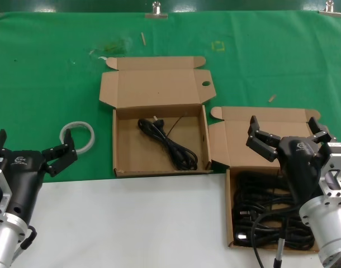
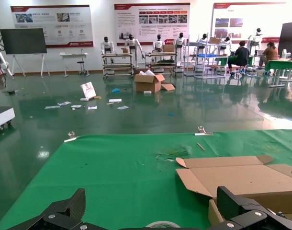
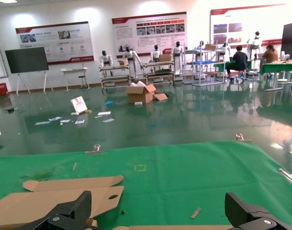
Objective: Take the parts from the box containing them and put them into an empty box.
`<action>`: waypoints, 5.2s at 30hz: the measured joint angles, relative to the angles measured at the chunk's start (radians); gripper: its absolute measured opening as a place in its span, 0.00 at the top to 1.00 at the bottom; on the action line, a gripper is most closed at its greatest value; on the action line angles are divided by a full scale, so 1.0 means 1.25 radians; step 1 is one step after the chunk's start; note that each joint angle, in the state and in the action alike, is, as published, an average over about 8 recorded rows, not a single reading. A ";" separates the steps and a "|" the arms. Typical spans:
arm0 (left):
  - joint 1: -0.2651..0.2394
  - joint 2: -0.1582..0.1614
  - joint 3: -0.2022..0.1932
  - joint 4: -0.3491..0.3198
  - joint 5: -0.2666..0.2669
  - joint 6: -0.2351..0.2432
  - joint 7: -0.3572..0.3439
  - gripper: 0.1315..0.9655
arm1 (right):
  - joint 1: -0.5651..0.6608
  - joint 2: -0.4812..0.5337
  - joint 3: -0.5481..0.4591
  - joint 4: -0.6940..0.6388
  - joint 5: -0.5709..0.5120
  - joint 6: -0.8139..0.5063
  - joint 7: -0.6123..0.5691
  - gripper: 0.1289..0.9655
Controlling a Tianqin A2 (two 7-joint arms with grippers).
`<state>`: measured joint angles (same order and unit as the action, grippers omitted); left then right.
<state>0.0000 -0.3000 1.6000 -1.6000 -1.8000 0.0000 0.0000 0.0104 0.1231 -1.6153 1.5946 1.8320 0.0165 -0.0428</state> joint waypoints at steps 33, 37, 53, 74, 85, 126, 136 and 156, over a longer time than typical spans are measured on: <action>0.000 0.000 0.000 0.000 0.000 0.000 0.000 0.00 | 0.000 0.000 0.000 0.000 0.000 0.000 0.000 0.00; 0.000 0.000 0.000 0.000 0.000 0.000 0.000 0.00 | 0.000 0.000 0.000 0.000 0.000 0.000 0.000 0.00; 0.000 0.000 0.000 0.000 0.000 0.000 0.000 0.00 | 0.000 0.000 0.000 0.000 0.000 0.000 0.000 0.00; 0.000 0.000 0.000 0.000 0.000 0.000 0.000 0.00 | 0.000 0.000 0.000 0.000 0.000 0.000 0.000 0.00; 0.000 0.000 0.000 0.000 0.000 0.000 0.000 0.00 | 0.000 0.000 0.000 0.000 0.000 0.000 0.000 0.00; 0.000 0.000 0.000 0.000 0.000 0.000 0.000 0.00 | 0.000 0.000 0.000 0.000 0.000 0.000 0.000 0.00; 0.000 0.000 0.000 0.000 0.000 0.000 0.000 0.00 | 0.000 0.000 0.000 0.000 0.000 0.000 0.000 0.00; 0.000 0.000 0.000 0.000 0.000 0.000 0.000 0.00 | 0.000 0.000 0.000 0.000 0.000 0.000 0.000 0.00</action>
<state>0.0000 -0.3000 1.6000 -1.6000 -1.8000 0.0000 0.0000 0.0104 0.1231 -1.6153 1.5946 1.8320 0.0165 -0.0428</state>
